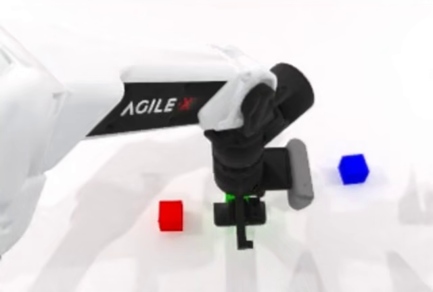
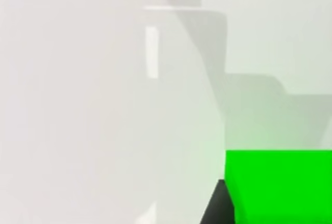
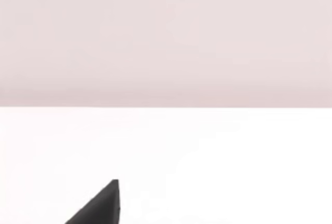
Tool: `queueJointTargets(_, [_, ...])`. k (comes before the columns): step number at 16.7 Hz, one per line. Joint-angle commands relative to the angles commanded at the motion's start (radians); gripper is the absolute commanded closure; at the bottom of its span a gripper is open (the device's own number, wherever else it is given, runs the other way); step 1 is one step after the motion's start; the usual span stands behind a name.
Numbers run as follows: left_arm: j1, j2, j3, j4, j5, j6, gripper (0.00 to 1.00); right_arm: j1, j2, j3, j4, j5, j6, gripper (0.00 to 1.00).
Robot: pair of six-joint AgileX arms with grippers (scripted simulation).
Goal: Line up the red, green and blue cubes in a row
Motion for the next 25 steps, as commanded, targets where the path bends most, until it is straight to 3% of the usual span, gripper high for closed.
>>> queueJointTargets(7, [0.0,0.0,0.0,0.0,0.0,0.0,0.02,0.0,0.0,0.0,0.0,0.0,0.0,0.0])
queueJointTargets(17, [0.001,-0.001,0.003,-0.004,0.0,0.001,0.0,0.0,0.0,0.0,0.0,0.0,0.0,0.0])
queueJointTargets(25, [0.024,-0.074,0.164,-0.24,0.0,0.003,0.0,0.0,0.0,0.0,0.0,0.0,0.0,0.0])
